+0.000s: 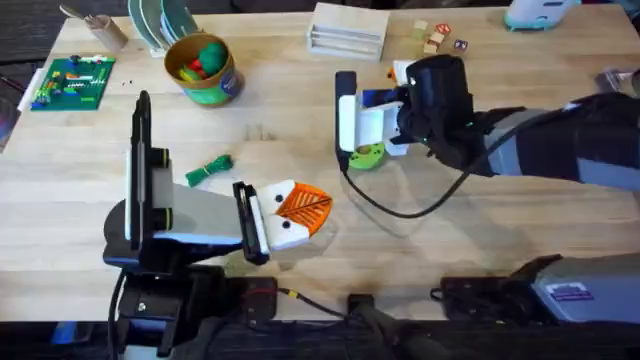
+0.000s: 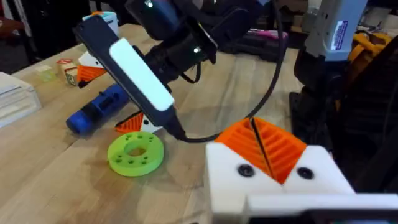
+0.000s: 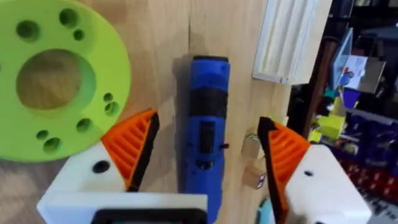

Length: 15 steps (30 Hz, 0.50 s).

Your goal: Pick up the gripper from the table and insert it into the empty holder that is missing its gripper. Then pick up a screw, insert it into the mounting hole, and use the screwdriver to tighten it. Finally, clean up the table by picking up the vegetable and placing it into the bucket.

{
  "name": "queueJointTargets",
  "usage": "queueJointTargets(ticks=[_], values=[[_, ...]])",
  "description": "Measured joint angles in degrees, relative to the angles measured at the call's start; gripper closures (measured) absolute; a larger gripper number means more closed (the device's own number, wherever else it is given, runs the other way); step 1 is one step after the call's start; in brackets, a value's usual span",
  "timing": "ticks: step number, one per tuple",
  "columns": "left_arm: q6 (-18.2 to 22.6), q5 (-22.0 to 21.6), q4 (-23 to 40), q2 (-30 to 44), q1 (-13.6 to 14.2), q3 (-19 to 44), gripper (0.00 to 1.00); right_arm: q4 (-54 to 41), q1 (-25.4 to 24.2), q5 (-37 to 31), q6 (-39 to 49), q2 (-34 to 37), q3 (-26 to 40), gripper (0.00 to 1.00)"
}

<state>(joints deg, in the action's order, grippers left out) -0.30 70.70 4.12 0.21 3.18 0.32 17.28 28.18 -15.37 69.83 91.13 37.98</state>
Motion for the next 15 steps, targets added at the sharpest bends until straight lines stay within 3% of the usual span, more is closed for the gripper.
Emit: queueJointTargets(ticks=[2, 8, 10, 11, 12, 13, 15], values=[[0.06, 0.06, -0.05, 0.00, 0.00, 0.00, 0.900, -0.91, -0.10, -0.53, -3.07, -0.14, 0.21, 0.011], [-0.12, 0.04, -0.01, 0.00, 0.00, 0.00, 0.140, -9.53, -0.33, -1.27, -14.39, -3.90, 0.54, 0.010], [0.03, 0.02, 0.01, 0.00, 0.00, 0.00, 0.020, -12.64, -0.33, -1.08, -17.71, -5.67, 0.54, 0.010], [0.03, 0.02, 0.00, 0.00, 0.00, 0.00, 0.012, -13.72, -0.33, -1.04, -19.46, -6.69, 0.54, 0.010], [-0.15, 0.02, 0.07, 0.00, 0.00, 0.00, 0.271, -15.11, -0.33, -0.84, -24.04, -10.35, 0.54, 0.010], [-0.15, 0.02, 0.06, 0.00, 0.00, 0.00, 0.459, -15.48, -0.33, -0.78, -25.93, -12.02, 0.54, 0.010], [-0.15, 0.02, 0.07, 0.00, 0.00, 0.00, 0.762, -15.69, -0.33, -0.54, -29.17, -14.83, 0.54, 0.010]])
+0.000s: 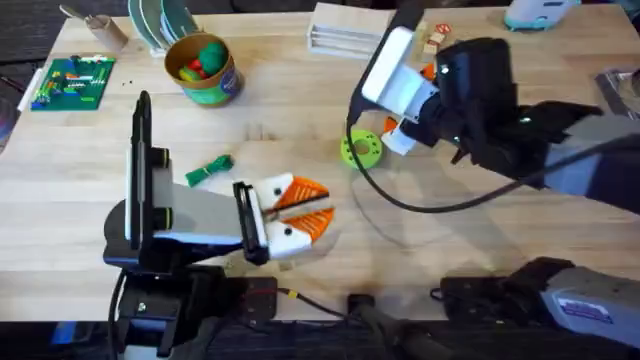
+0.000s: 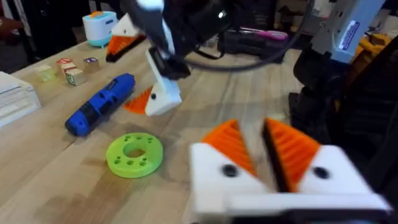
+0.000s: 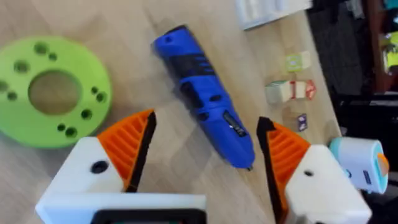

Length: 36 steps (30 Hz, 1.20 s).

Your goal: Pick up the gripper from the table and insert it into the empty holder that is missing its gripper. Then pick up a screw, insert it into the mounting hole, and use the screwdriver to tighten it. Finally, clean up the table by picking up the vegetable and placing it into the bucket.

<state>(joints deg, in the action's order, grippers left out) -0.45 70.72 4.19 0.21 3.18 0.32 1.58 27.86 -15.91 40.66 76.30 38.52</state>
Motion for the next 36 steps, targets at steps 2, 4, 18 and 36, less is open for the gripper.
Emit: queueJointTargets(ticks=[2, 4, 18, 36], values=[[0.16, 0.00, -0.06, 0.00, 0.00, 0.00, 0.975, -0.02, 0.00, 0.33, -3.60, -2.64, 0.00, 0.010], [0.37, 0.02, -0.11, 0.00, 0.00, 0.00, 0.772, -0.02, 0.00, 0.61, -7.37, -4.73, 0.02, 0.010], [0.13, -1.64, -0.92, 0.00, 0.00, 0.00, 0.008, 4.44, 0.00, 13.03, -24.76, -7.36, 0.02, 0.010], [-14.89, -42.01, 42.16, 10.49, 0.00, 36.41, 0.008, 4.44, 0.00, 15.38, -26.55, -7.36, 0.02, 0.010]])
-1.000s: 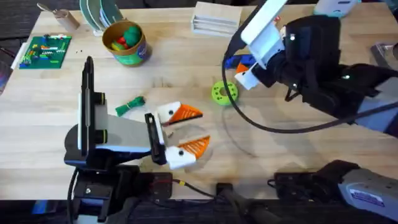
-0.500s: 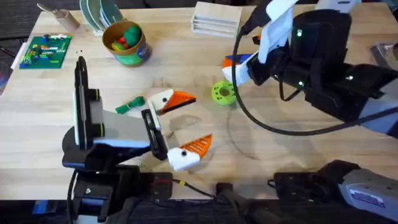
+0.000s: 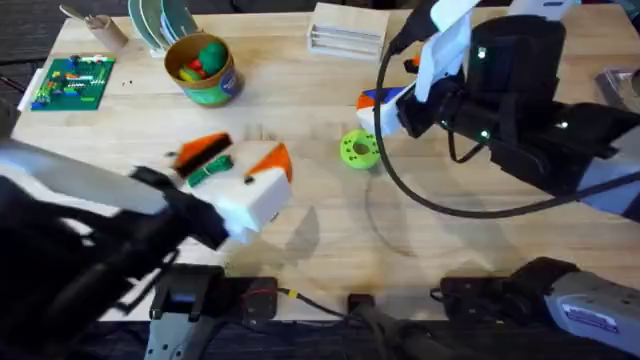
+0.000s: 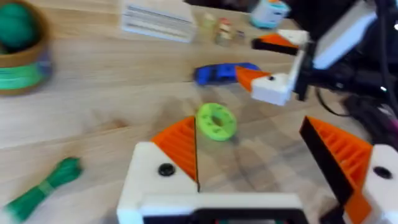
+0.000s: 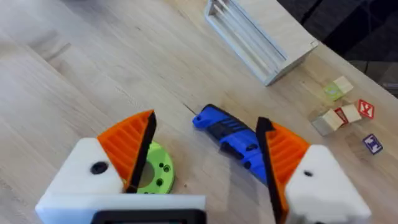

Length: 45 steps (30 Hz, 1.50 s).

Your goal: Pick up the gripper from the table and insert it into the empty holder that is missing its gripper. Then pick up a screw, insert it into the mounting hole, and use the screwdriver to tighten it. Finally, clean up the table by picking up the vegetable and placing it into the bucket.

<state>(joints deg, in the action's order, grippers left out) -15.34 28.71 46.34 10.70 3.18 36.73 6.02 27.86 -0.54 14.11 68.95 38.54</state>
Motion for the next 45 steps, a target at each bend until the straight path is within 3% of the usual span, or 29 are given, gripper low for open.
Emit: queueJointTargets(ticks=[4, 8, 12, 15, 23, 29, 35, 39, 45], values=[[4.79, -10.96, 8.94, 9.35, 0.00, 11.80, 0.008, 0.00, 0.00, 0.00, -0.02, 0.02, 0.00, 0.010], [12.86, -21.74, 13.40, 18.34, 0.00, 19.19, 0.008, 0.00, 0.00, 0.00, -0.04, 0.00, 0.00, 0.010], [21.25, -29.62, 13.54, 24.59, 0.00, 20.85, 0.007, 0.00, 0.00, 0.00, -0.04, 0.00, 0.00, 0.010], [25.69, -32.84, 14.24, 27.82, 0.00, 20.85, 0.009, 0.00, 0.00, 0.00, -0.09, 0.00, 0.00, 0.010], [33.99, -35.75, 16.32, 34.92, 0.00, 20.79, 0.008, -0.32, 0.00, 0.00, -0.22, 0.00, 0.00, 0.010], [37.32, -36.02, 20.77, 43.93, 0.00, 20.27, 0.008, -1.16, 0.00, 0.00, -0.22, 0.00, 0.00, 0.010], [40.19, -35.99, 17.46, 51.74, -0.57, 15.89, 0.008, -1.41, 0.00, 0.00, -0.22, 0.00, 0.00, 0.010], [41.82, -35.99, 10.78, 54.79, -3.67, 10.72, 0.008, -1.42, 0.00, 0.00, -0.24, 0.00, 0.00, 0.010], [42.81, -35.87, 1.70, 55.11, -10.78, 6.29, 0.008, -1.42, 0.00, 0.00, -0.22, 0.00, 0.00, 0.010]])
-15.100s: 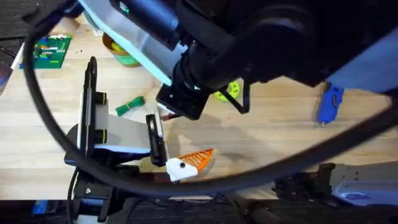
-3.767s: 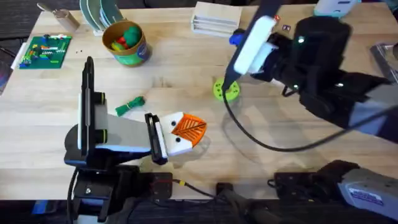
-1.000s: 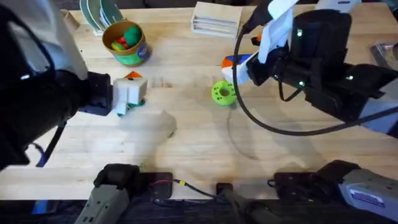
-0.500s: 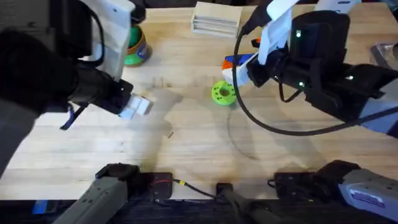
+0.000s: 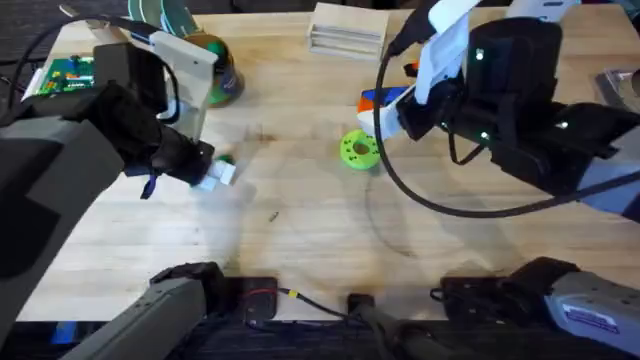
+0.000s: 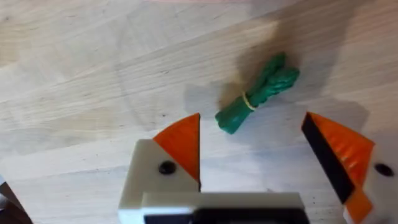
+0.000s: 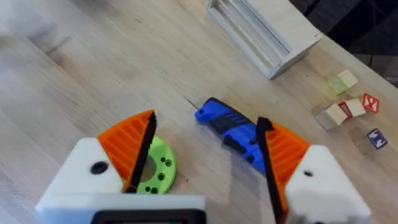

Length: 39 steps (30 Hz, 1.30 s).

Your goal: Pick up the gripper from the table and insert it into the empty holder that is missing its gripper. Then pick up a screw, insert it into the mounting hole, and use the screwdriver to tighten it. Finally, clean up the table by picking up the vegetable and placing it into the bucket.

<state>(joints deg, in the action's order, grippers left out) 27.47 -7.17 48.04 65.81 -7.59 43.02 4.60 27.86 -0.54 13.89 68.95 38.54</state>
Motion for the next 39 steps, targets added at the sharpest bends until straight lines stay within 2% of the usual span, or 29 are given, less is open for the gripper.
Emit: queueJointTargets(ticks=[3, 5, 11, 15, 17, 18, 22, 24, 25, 36, 39], values=[[1.43, 1.14, -2.50, 1.29, -2.49, -0.47, 0.008, 0.00, 0.00, 0.00, 0.00, 0.00, 0.00, 0.009], [3.16, 3.07, -4.74, 5.20, -4.05, -0.52, 0.008, -0.02, 0.00, 0.00, -0.02, 0.00, 0.00, 0.010], [4.25, 4.34, -7.11, 12.45, -4.61, -0.69, 0.007, -0.02, 0.00, 0.00, -0.02, 0.00, 0.00, 0.010], [5.22, 5.06, -7.35, 12.73, -4.61, -0.65, 0.013, -0.02, 0.00, 0.00, -0.02, 0.00, 0.00, 0.010], [5.60, 5.77, -7.31, 12.73, -4.67, -0.65, 0.084, -0.02, 0.00, 0.00, -0.02, 0.00, 0.00, 0.010], [5.79, 6.24, -7.31, 12.73, -4.66, -0.69, 0.178, -0.02, 0.00, 0.00, -0.02, 0.00, 0.00, 0.010], [6.46, 8.63, -7.84, 12.95, -4.67, -0.71, 0.629, -0.02, 0.00, 0.00, -0.02, 0.01, 0.00, 0.010], [6.70, 9.40, -8.07, 13.01, -4.66, -0.69, 0.893, -0.02, 0.00, 0.00, -0.02, 0.00, 0.00, 0.010], [6.87, 9.64, -8.03, 13.01, -4.66, -0.69, 0.969, -0.02, 0.00, 0.00, -0.02, 0.00, 0.00, 0.010], [6.77, 10.35, -7.61, 12.51, -4.66, -0.48, 0.984, -0.02, 0.00, 0.00, -0.02, 0.00, 0.00, 0.010], [6.10, 10.98, -5.38, 10.89, -4.66, 1.79, 0.984, -0.02, 0.00, 0.00, -0.02, 0.00, 0.00, 0.010]])
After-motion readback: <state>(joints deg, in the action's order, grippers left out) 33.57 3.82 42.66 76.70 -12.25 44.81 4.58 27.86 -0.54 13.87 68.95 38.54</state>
